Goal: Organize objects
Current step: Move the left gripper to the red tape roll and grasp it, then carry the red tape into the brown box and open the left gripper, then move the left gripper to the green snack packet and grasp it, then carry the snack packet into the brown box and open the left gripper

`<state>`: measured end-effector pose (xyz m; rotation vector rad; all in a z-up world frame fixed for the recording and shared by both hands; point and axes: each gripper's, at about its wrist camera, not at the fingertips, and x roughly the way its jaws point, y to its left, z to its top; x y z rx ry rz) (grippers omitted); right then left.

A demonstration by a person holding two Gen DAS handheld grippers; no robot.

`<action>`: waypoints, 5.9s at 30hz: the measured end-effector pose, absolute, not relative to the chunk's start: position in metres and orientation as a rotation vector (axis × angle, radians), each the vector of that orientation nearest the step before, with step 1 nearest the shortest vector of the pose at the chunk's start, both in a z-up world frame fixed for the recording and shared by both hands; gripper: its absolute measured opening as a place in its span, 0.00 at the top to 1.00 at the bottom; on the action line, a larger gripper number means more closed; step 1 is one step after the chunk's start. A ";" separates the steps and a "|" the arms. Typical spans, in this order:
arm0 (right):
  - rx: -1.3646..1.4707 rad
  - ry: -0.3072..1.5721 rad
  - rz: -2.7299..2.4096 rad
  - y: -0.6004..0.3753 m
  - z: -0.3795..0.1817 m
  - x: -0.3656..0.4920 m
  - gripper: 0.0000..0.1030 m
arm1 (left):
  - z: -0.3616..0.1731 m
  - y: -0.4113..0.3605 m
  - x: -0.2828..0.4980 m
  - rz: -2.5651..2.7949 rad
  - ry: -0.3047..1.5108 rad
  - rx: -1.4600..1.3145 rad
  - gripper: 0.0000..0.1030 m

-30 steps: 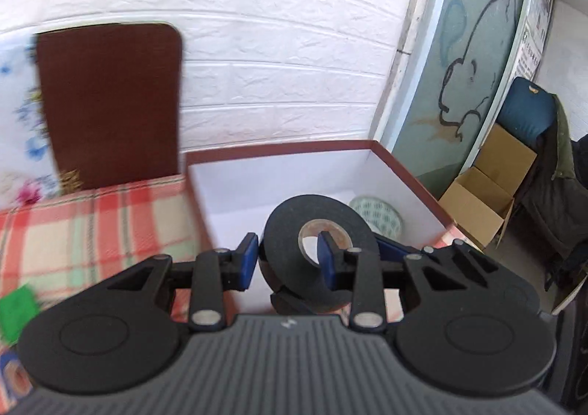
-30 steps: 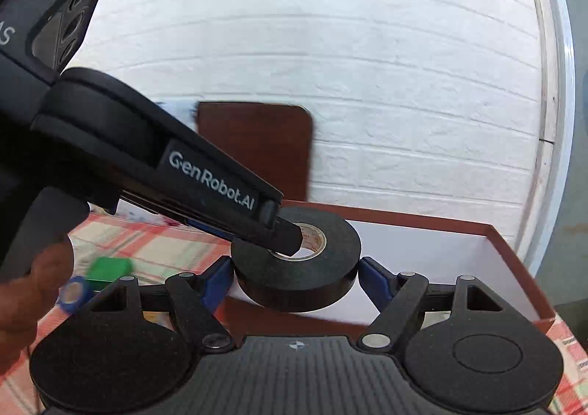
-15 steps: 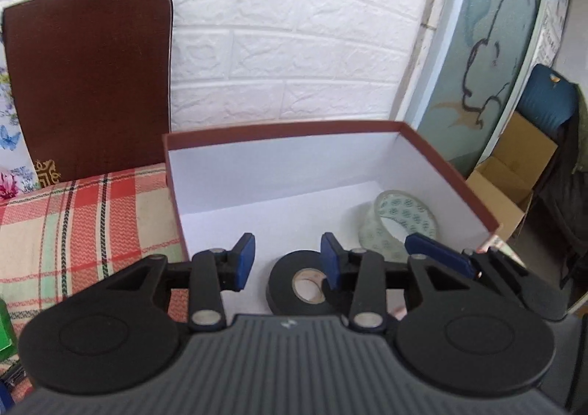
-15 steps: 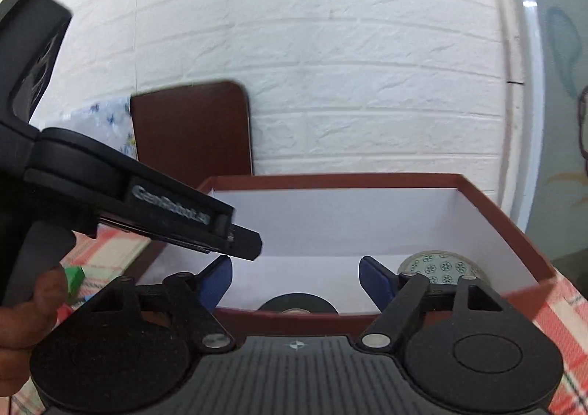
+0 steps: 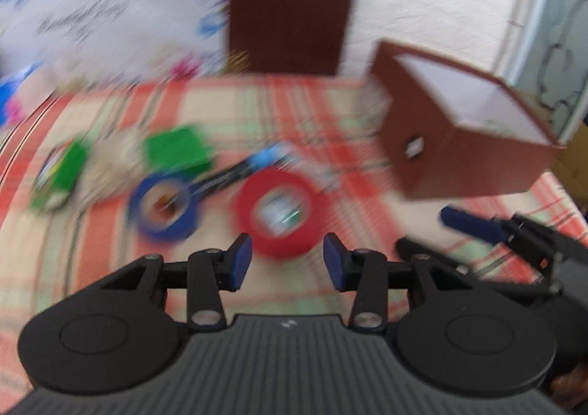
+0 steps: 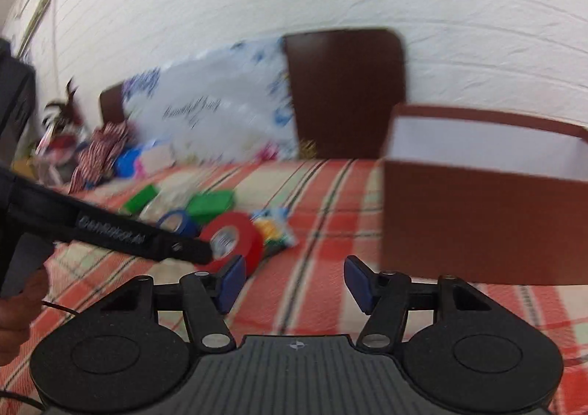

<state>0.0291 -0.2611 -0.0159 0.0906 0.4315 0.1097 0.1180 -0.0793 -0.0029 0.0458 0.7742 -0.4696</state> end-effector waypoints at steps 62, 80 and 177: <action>-0.054 0.264 -0.172 -0.343 0.039 0.072 0.31 | 0.088 -0.257 0.154 -0.787 0.612 0.098 0.62; 0.089 0.225 -0.184 -0.323 -0.008 0.018 0.28 | 0.035 -0.154 0.112 -0.719 0.687 0.028 0.50; -0.002 0.313 -0.358 -0.417 0.015 0.061 0.42 | 0.063 -0.341 0.162 -0.918 0.694 0.108 0.64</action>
